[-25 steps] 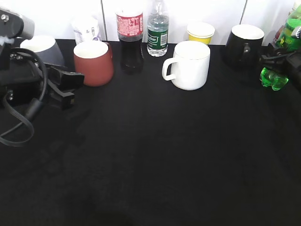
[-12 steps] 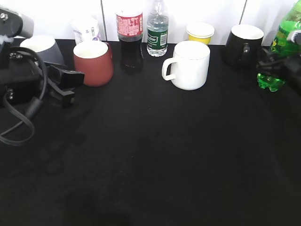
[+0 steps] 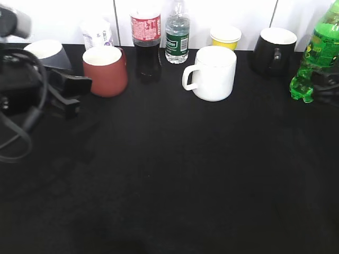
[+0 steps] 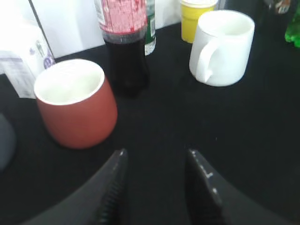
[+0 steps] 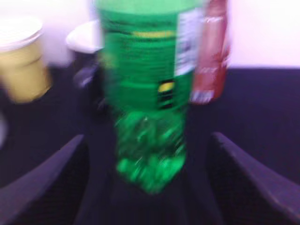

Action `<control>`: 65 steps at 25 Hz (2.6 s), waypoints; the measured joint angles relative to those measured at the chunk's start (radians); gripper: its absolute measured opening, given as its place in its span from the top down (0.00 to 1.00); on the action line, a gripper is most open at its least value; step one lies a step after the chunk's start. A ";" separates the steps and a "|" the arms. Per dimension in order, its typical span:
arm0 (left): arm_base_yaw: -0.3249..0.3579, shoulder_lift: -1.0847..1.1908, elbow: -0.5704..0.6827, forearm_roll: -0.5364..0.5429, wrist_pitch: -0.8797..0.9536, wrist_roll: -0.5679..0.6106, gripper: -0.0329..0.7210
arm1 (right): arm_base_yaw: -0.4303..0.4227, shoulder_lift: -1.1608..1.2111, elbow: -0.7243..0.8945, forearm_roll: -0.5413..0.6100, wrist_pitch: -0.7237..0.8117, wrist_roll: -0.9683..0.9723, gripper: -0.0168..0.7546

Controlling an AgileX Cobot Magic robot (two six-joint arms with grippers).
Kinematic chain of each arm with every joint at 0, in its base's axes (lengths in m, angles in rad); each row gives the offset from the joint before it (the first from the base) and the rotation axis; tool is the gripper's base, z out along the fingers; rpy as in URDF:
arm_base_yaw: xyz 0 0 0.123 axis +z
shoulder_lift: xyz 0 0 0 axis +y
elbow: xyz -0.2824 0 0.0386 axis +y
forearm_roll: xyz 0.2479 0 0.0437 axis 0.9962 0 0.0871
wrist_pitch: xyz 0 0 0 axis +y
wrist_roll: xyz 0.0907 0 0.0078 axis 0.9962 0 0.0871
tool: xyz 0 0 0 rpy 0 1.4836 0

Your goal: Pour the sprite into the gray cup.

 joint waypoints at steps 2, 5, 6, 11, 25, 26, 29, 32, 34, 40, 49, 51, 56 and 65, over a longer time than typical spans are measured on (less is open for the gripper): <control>0.000 -0.037 -0.005 0.000 0.087 0.000 0.54 | 0.005 -0.154 -0.025 -0.044 0.315 0.044 0.21; 0.000 -0.082 -0.090 0.007 0.363 0.000 0.54 | 0.042 -0.290 -0.174 -0.044 0.954 0.036 0.21; 0.000 -0.088 -0.135 0.007 0.493 0.000 0.54 | 0.074 -0.307 -0.235 -0.034 1.159 0.006 0.22; 0.000 -0.162 -0.291 0.026 1.161 -0.086 0.54 | 0.210 -0.402 -0.394 0.078 1.647 -0.038 0.22; -0.002 -0.981 -0.053 0.108 1.343 -0.184 0.54 | 0.211 -1.349 -0.098 0.065 1.881 -0.004 0.22; -0.002 -1.000 -0.011 0.108 1.343 -0.184 0.54 | 0.211 -1.384 -0.060 0.062 1.879 -0.004 0.22; -0.002 -1.003 0.037 0.091 1.237 -0.184 0.54 | 0.211 -1.394 -0.023 0.063 1.842 -0.004 0.22; -0.002 -0.997 0.061 0.079 1.190 -0.184 0.54 | 0.211 -1.395 -0.023 0.063 1.836 -0.004 0.22; -0.002 -0.997 0.061 0.079 1.187 -0.184 0.54 | 0.211 -1.395 -0.023 0.063 1.836 -0.004 0.22; -0.002 -0.997 0.061 0.079 1.186 -0.184 0.54 | 0.211 -1.395 -0.023 0.063 1.836 -0.004 0.22; 0.146 -1.043 0.061 0.078 1.185 -0.184 0.54 | 0.091 -1.415 -0.023 0.064 1.835 -0.004 0.22; 0.284 -1.078 0.061 0.078 1.186 -0.184 0.54 | 0.007 -1.478 -0.023 0.064 1.835 -0.004 0.22; 0.442 -1.212 0.061 0.078 1.186 -0.184 0.54 | -0.023 -1.616 -0.023 0.064 1.836 -0.004 0.22; 0.445 -1.231 0.061 0.078 1.185 -0.184 0.54 | -0.023 -1.621 -0.022 0.065 1.836 -0.004 0.22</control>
